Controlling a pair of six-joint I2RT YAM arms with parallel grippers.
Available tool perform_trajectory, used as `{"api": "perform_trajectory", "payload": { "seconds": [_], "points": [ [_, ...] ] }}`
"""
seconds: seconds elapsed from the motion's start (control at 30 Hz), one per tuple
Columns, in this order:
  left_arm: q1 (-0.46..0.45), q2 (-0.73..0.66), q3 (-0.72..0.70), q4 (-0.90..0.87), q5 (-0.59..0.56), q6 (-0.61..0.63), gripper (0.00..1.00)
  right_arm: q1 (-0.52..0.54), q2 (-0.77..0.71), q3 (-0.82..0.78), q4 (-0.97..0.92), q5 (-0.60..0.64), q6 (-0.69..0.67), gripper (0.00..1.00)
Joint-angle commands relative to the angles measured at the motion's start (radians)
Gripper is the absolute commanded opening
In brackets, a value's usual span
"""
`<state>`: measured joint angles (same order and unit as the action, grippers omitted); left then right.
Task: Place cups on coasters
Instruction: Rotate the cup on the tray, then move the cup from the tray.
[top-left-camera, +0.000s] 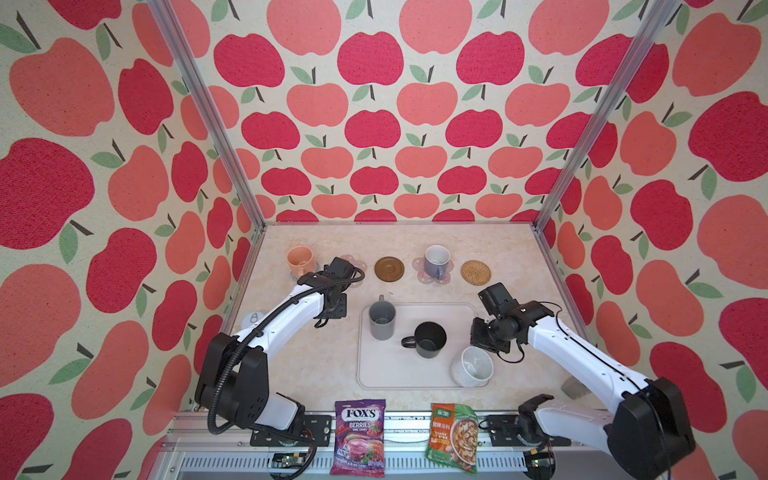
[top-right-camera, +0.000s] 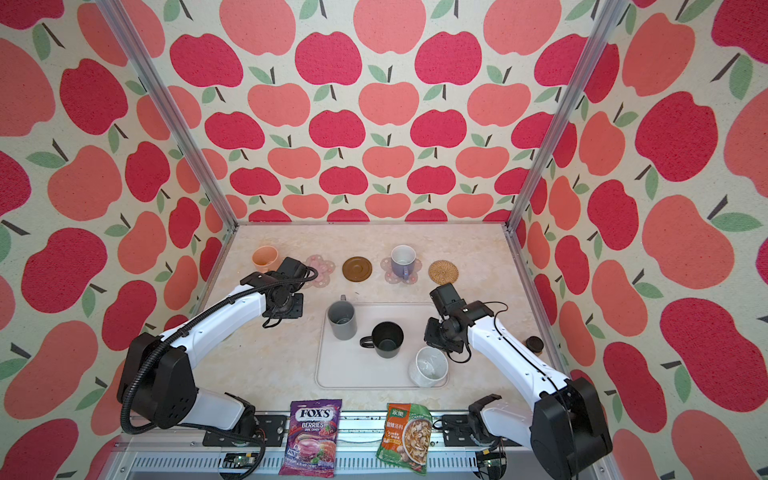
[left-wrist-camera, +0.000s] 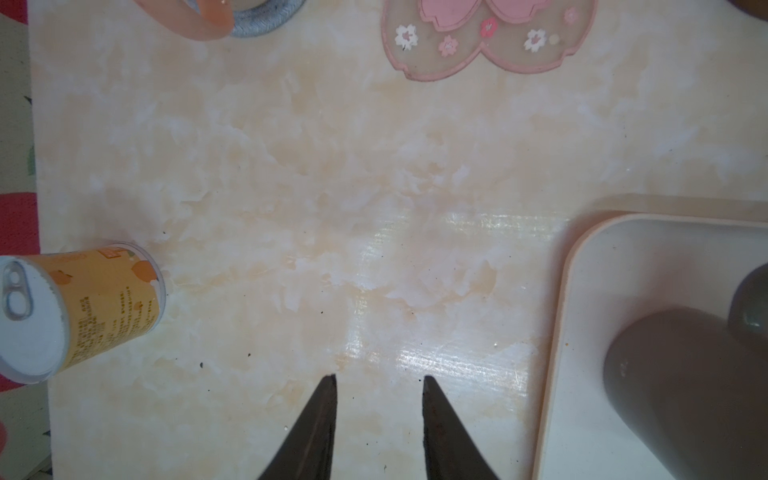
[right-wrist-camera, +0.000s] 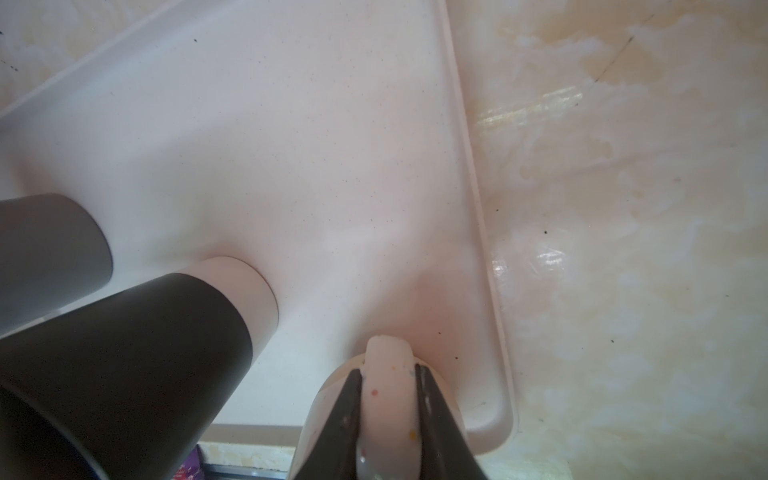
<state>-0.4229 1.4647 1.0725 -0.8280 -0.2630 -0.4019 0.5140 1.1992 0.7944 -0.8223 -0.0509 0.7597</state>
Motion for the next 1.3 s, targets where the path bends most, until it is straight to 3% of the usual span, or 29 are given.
{"api": "perform_trajectory", "payload": {
  "seconds": [0.0,0.73,0.93,1.13,1.27],
  "points": [
    [0.013,0.011,-0.001,0.015,-0.005,0.017,0.37,0.003,0.037,0.028,-0.070,-0.018,0.010,0.22],
    [0.144,-0.036,-0.100,0.140,0.123,0.053,0.37,0.003,0.263,0.314,-0.098,0.142,0.029,0.10],
    [0.151,-0.017,-0.101,0.144,0.137,0.057,0.37,0.000,0.402,0.386,-0.067,0.109,0.023,0.10],
    [0.153,-0.024,-0.112,0.152,0.148,0.055,0.37,-0.015,0.430,0.387,-0.084,0.135,0.013,0.17],
    [0.153,-0.019,-0.104,0.147,0.150,0.054,0.37,-0.016,0.392,0.377,-0.117,0.163,-0.003,0.27]
  ]
}}
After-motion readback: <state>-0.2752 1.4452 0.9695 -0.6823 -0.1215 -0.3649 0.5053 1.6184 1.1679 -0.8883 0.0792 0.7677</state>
